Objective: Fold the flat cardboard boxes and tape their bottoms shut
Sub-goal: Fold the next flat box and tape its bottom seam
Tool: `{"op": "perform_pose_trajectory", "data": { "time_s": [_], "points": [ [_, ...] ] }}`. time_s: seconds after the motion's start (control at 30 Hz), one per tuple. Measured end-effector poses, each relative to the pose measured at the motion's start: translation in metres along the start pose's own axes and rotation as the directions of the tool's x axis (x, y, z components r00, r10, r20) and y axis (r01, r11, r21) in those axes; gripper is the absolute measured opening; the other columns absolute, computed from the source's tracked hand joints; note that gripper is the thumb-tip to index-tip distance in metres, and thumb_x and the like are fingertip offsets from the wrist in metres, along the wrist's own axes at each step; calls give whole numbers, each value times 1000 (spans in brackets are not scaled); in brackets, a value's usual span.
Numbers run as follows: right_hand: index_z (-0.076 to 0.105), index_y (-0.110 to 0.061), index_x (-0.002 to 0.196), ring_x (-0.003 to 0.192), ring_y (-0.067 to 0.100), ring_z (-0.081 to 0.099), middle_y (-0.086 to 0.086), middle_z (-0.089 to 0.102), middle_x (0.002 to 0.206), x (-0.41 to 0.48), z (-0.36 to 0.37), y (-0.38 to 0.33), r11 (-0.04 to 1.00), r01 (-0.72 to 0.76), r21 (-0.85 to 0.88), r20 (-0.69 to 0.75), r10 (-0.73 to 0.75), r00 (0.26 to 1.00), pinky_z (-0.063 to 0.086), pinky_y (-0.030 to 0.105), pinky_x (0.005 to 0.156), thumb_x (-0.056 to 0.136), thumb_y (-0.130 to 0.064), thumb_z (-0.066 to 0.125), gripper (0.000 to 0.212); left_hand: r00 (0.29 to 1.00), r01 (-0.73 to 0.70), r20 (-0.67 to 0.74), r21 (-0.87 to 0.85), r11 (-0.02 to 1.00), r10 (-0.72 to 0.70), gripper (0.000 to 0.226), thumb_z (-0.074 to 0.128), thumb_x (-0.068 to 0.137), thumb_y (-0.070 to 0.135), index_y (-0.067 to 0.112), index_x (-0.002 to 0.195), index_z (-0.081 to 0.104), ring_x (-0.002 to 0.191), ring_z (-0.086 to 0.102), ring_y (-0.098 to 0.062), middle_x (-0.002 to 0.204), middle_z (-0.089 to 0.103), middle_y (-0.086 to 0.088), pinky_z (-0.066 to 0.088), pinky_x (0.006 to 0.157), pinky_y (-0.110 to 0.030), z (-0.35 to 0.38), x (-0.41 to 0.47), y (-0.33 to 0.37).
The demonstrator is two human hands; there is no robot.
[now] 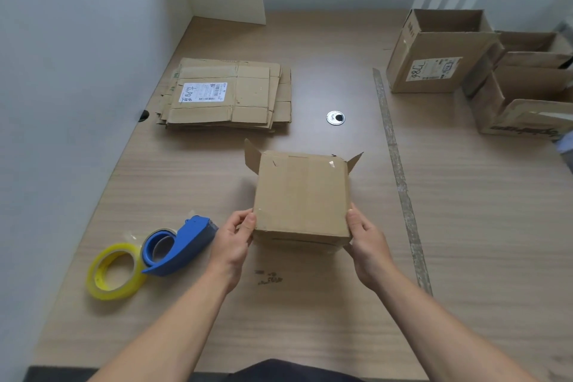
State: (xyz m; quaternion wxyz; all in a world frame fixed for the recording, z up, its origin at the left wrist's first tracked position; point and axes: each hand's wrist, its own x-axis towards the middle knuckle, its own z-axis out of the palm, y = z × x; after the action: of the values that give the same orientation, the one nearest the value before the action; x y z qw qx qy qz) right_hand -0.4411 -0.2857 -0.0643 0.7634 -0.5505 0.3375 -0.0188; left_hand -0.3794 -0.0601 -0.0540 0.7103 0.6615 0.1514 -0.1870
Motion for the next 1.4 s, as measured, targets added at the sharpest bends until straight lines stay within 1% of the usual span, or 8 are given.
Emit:
{"op": "perform_pose_trajectory", "data": {
  "time_s": [0.13,0.37,0.53,0.63,0.77,0.97,1.17,1.4],
  "points": [
    [50,-28,144,127,5,55,-18,62,132,1,-5,5,994,35,-108,121,-22,992,37,41,116,99,-24,58,46,996,82,33,-76,994,-80,32,49,103,17,20,134,59,114,64,-8,123,70,4,47,101,-26,0,0,0],
    [51,-28,144,121,-11,53,-24,60,132,2,-9,8,935,164,-315,74,-148,986,40,21,108,99,-27,60,46,1000,3,25,229,973,-9,37,56,100,32,32,137,54,123,55,-12,133,58,6,41,111,-38,-2,4,-4],
    [38,-35,150,121,7,59,-8,59,136,3,-7,2,981,42,-191,98,-24,995,44,40,110,98,-22,61,58,997,-27,83,294,955,3,44,50,99,43,29,141,54,127,53,-14,136,58,1,40,113,-40,-4,1,-3],
    [30,-52,147,116,8,60,-15,56,134,4,-7,-14,985,-48,-167,107,66,992,52,46,94,98,-34,59,60,991,-113,107,369,923,78,42,50,101,38,29,142,53,126,52,-9,136,55,7,39,113,-38,-2,-2,2],
    [52,-52,126,101,-6,65,-26,65,119,2,-6,-33,992,-22,-122,134,39,990,56,33,68,99,-42,55,30,983,-138,154,275,952,98,28,62,95,33,35,122,58,115,62,-5,121,67,13,49,98,-27,-3,-9,14],
    [53,-22,127,121,20,58,2,62,126,-6,-7,-39,979,195,-56,82,-190,978,45,49,100,92,-47,62,44,956,-273,219,425,863,195,63,67,93,34,38,148,37,118,55,-9,127,57,3,48,97,-30,-6,-15,27],
    [48,-46,132,123,10,59,-12,61,131,-21,-19,-47,952,267,-151,216,-232,949,47,47,98,77,-80,49,64,956,-280,168,289,915,239,57,73,77,49,37,129,50,126,53,-10,129,59,15,48,103,-38,-14,-25,36],
    [52,-37,130,117,17,62,-3,64,127,-33,-12,-50,938,337,-76,230,-313,922,55,38,87,87,-62,52,50,939,-339,134,199,919,318,63,73,71,55,38,129,53,121,59,-16,127,64,6,49,102,-47,-15,-35,43]
  ]
}}
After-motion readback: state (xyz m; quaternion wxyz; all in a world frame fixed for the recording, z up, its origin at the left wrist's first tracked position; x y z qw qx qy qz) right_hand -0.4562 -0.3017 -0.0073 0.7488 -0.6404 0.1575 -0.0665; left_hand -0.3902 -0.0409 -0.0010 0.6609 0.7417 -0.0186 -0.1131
